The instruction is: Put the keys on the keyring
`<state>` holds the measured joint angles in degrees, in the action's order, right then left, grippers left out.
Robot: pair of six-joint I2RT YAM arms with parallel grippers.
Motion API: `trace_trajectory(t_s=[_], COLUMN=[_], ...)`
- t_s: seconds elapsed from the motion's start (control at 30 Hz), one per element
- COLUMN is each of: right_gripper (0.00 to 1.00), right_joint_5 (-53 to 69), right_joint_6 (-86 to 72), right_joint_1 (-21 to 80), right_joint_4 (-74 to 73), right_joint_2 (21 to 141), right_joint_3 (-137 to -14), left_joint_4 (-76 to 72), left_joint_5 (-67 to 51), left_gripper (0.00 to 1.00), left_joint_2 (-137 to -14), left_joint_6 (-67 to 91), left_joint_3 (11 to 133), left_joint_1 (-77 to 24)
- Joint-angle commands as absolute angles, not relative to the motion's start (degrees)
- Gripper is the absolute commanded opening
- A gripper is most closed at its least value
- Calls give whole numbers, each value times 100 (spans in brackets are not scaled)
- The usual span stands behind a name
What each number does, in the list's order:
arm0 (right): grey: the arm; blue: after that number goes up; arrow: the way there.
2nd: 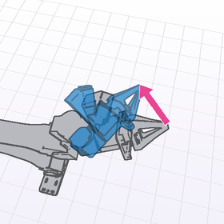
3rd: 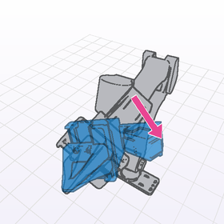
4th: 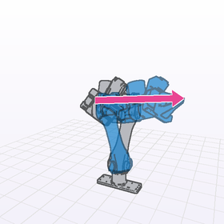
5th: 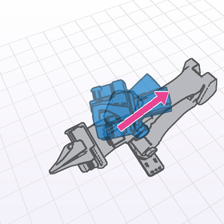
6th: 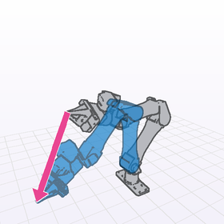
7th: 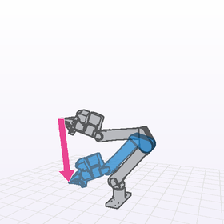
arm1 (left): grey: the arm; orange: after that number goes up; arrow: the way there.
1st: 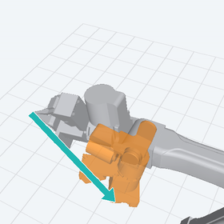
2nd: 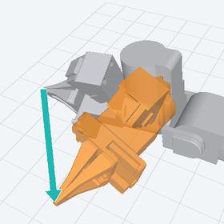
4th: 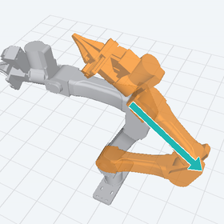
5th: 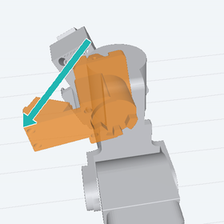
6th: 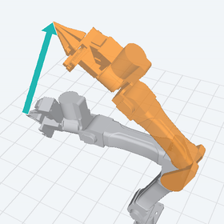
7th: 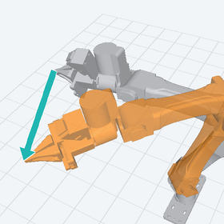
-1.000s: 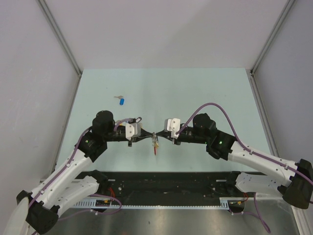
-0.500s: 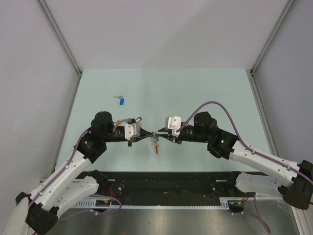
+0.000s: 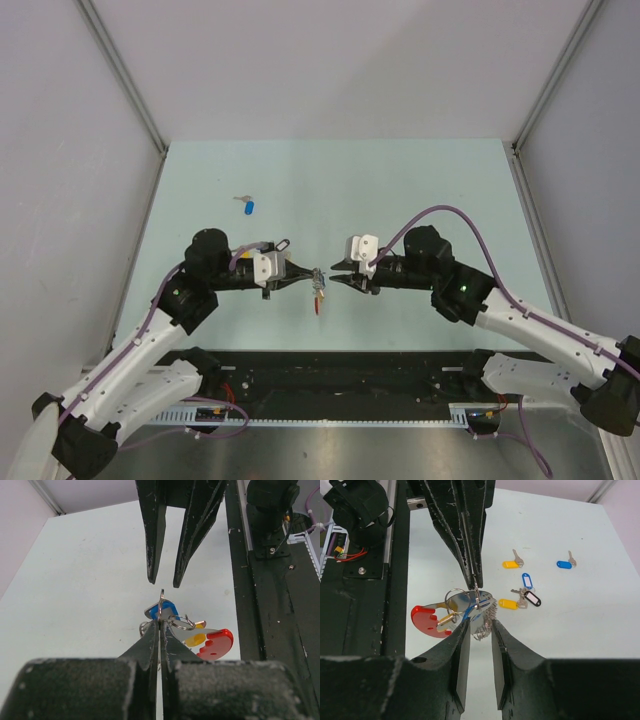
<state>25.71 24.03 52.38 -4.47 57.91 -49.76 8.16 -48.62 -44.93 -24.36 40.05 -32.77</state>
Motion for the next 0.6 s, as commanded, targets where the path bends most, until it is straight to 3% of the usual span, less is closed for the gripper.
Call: trace_trajectory(t_s=[0.0,0.57], right_gripper=[28,22], right_joint_5=[2847,2944], right_joint_6=[2373,2364], right_joint_1=[5212,5186], right_joint_4=[-273,132], right_joint_2=[5880,6064], right_joint_3=[-5229,-5229], left_joint_4=[475,475], left_joint_5=[-4983,-5124], left_gripper=[0,0], left_joint_2=[-4394,-4421], left_joint_6=[-2347,-2355], left_joint_3=[3964,3973], left_joint_1=[-3313,-3313])
